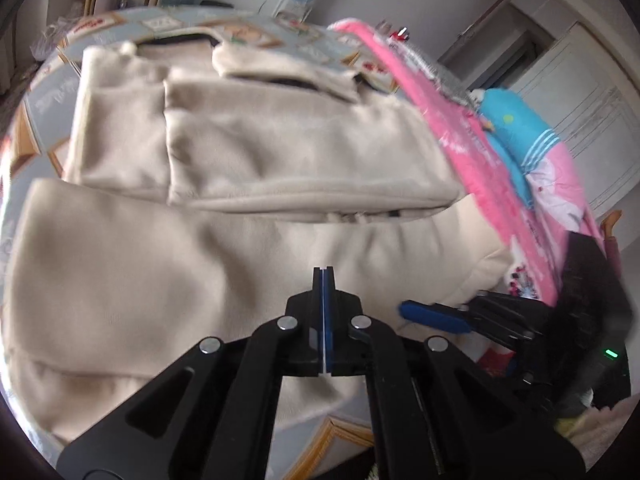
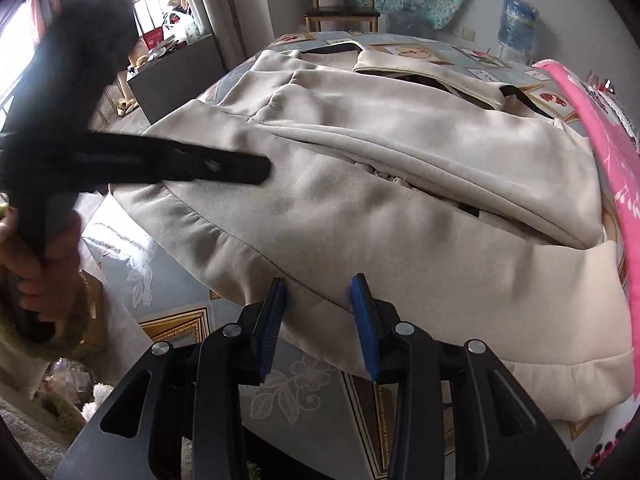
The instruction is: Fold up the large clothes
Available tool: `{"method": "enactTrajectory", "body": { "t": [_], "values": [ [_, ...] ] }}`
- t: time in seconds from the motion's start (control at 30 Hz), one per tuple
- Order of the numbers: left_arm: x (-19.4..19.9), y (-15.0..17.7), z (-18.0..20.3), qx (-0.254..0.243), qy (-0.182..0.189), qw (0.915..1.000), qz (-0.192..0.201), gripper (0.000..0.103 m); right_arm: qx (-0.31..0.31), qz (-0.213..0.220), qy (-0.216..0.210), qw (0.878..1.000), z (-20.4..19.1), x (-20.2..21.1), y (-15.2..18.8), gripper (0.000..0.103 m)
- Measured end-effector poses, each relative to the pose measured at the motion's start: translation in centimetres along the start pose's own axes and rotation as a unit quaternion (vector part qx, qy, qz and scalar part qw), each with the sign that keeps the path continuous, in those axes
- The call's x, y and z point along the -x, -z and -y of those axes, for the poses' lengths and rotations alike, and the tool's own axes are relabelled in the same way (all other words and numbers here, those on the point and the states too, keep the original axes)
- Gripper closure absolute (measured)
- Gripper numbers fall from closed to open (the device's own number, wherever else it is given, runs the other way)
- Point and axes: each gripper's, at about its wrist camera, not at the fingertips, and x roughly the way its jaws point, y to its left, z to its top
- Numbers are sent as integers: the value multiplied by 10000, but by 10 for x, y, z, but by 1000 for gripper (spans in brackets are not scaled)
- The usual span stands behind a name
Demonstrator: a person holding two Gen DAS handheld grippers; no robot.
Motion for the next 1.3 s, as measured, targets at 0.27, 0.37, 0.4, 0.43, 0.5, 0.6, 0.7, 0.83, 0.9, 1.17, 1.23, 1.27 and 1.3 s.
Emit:
{"method": "enactTrajectory", "body": {
  "t": [0.27,0.37,0.4,0.43,0.5,0.6,0.7,0.83,0.9,1.17,1.23,1.27,1.3],
  "values": [
    [4,43,-1,-530,-1016,9920,-530,101,-10,-16,-28,10000,-2,9,-9,69],
    [8,43,-6,-282,-910,9946,-424,101,179,246,-189,9994,-16,24,-20,69],
    [8,43,-7,-254,-895,9948,-405,101,256,272,-218,9991,-21,24,-22,69],
    [9,43,-7,-231,-874,9952,-376,101,369,254,-235,9987,-27,19,-24,69],
    [12,44,-9,-209,-829,9958,-324,101,531,109,-196,9983,-36,3,-23,69],
    [25,45,-8,-269,-925,9953,-45,101,602,-56,-137,9981,-36,-21,-16,69],
    [52,38,-12,-297,-1061,9930,421,98,554,-81,-180,9983,-35,-19,-21,69],
    [79,18,-34,-119,-1663,9821,877,58,171,-111,-732,9971,-21,-17,-25,54],
    [82,6,-49,69,-1884,9777,930,51,18,-129,-1011,9948,-16,-19,-23,48],
    [56,-25,-110,397,-1836,9814,404,50,-131,-137,-1360,9905,-16,-23,-23,38],
    [51,-26,-117,440,-1598,9855,366,64,-174,-137,-1406,9898,-15,-23,-23,38],
    [50,-26,-118,414,-1454,9877,392,66,-187,-132,-1419,9896,-14,-23,-23,38],
    [50,-24,-116,382,-1384,9887,422,75,-199,-126,-1428,9895,-14,-23,-22,38]
  ]
}}
